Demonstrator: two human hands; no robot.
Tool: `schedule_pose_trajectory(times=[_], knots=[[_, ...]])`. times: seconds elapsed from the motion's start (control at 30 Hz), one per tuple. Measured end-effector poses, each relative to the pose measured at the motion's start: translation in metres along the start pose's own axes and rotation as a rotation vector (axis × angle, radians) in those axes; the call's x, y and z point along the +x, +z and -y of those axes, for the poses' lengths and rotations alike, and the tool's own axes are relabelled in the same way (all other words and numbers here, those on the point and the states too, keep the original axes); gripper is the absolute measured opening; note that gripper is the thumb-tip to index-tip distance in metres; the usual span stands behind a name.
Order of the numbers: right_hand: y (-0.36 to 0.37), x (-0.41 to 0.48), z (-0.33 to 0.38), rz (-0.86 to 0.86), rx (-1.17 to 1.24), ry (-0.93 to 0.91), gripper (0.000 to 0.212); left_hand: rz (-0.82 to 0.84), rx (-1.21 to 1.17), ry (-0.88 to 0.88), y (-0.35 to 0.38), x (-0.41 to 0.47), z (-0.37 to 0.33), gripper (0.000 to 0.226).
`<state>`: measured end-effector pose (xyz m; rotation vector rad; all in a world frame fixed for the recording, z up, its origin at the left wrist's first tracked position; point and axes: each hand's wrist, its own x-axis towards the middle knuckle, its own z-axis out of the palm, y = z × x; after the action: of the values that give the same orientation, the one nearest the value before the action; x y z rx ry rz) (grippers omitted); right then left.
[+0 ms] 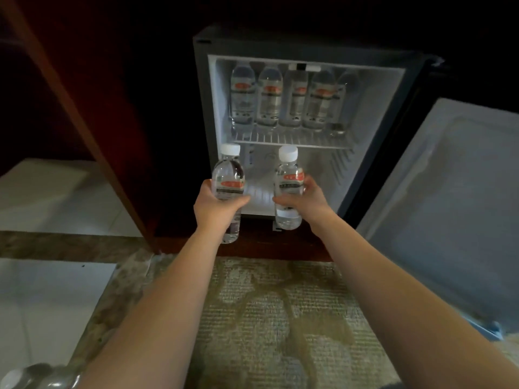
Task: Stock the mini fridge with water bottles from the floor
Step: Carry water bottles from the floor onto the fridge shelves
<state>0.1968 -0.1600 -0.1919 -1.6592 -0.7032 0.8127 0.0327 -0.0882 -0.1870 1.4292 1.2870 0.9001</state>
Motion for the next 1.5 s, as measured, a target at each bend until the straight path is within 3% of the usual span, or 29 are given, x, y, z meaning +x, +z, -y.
schedule_pose_trajectory(times=[0.17,0.27,0.73,1.2,1.37,1.5], knots=[[0.014,0.072,-0.037,0.044,-0.178,-0.003,0.063,0.021,0.05,0.03,0.031,0.046,0.03,0.051],[0.022,0.106,-0.06,0.056,-0.219,-0.01,0.058,0.021,0.095,0.034,0.046,0.067,0.049,0.049],[0.046,0.229,-0.092,-0.014,0.034,-0.036,0.059,0.011,-0.049,0.053,0.08,0.115,0.097,0.05],[0.067,0.3,-0.083,0.015,-0.182,-0.163,0.068,-0.036,0.022,0.073,0.083,0.128,0.12,0.059],[0.063,0.31,-0.087,0.066,-0.389,-0.144,0.077,-0.032,0.046,0.094,0.082,0.129,0.12,0.064],[0.065,0.277,-0.092,-0.013,-0.272,-0.124,0.07,-0.031,0.031,0.083,0.083,0.128,0.119,0.063]])
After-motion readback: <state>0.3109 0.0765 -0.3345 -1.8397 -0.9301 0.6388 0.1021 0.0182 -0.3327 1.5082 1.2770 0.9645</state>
